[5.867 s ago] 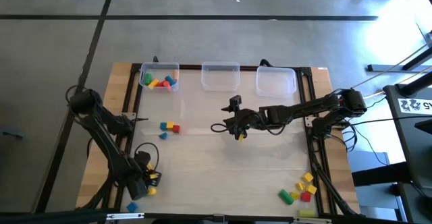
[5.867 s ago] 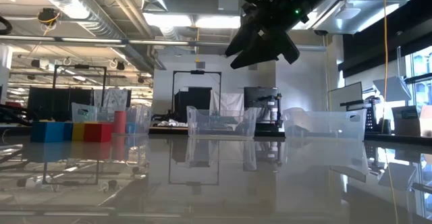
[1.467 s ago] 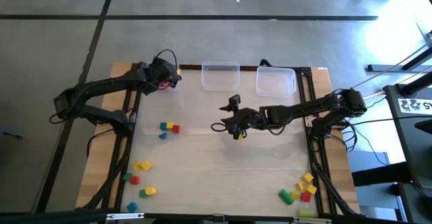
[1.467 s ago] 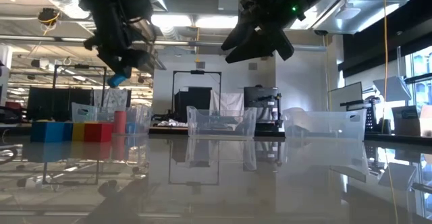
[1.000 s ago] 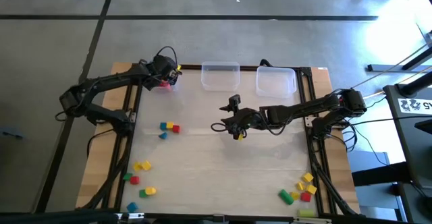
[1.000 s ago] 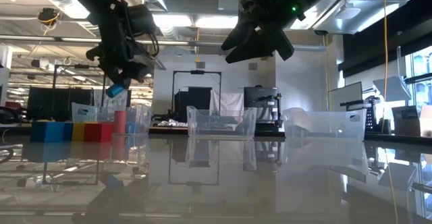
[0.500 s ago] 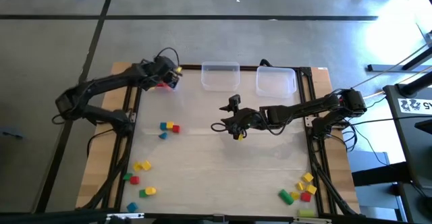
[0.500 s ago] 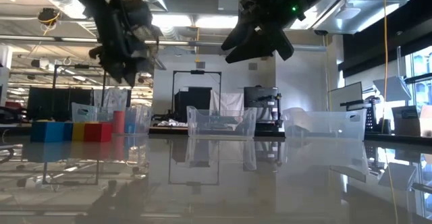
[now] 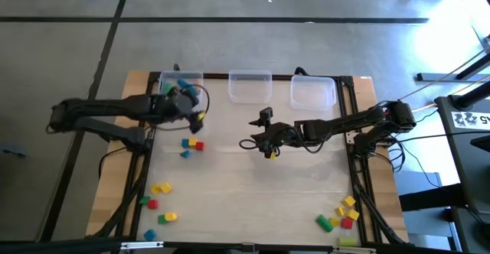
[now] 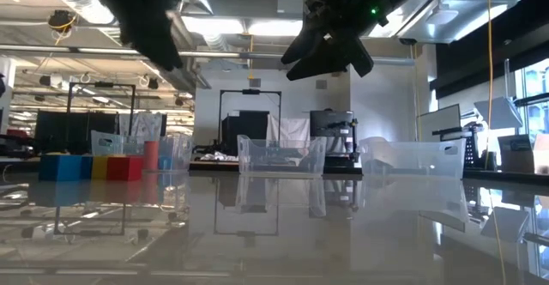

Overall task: Sort blocks by size
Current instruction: Put the cylindrical yellow block into the left transparent bin

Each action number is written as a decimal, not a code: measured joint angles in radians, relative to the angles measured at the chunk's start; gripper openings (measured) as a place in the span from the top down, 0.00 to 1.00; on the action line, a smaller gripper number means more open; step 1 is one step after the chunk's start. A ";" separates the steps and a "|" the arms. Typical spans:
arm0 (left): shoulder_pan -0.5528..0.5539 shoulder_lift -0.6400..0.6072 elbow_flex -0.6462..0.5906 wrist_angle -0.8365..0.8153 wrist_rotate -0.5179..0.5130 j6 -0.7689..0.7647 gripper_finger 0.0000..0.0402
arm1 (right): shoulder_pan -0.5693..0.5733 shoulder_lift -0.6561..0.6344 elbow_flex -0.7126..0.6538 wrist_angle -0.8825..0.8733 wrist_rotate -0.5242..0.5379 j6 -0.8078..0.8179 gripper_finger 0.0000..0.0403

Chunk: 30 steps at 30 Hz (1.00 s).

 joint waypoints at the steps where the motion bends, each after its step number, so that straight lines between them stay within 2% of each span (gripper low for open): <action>1: -0.032 -0.005 0.000 -0.004 0.003 -0.012 0.46 | 0.000 0.000 0.000 0.000 0.000 0.000 0.38; 13: -0.364 -0.009 0.000 0.000 0.062 -0.105 0.47 | 0.000 0.000 0.000 0.000 0.000 0.000 0.38; 19: -0.432 -0.005 0.000 0.046 0.063 -0.142 0.47 | 0.000 0.000 0.000 0.000 0.000 0.000 0.38; 24: -0.488 0.013 0.001 0.091 0.200 -0.244 0.47 | 0.001 0.000 0.000 0.000 0.000 0.000 0.38; 30: -0.635 0.063 0.001 0.051 0.242 -0.345 0.47 | 0.001 0.000 0.000 -0.004 -0.071 0.075 0.38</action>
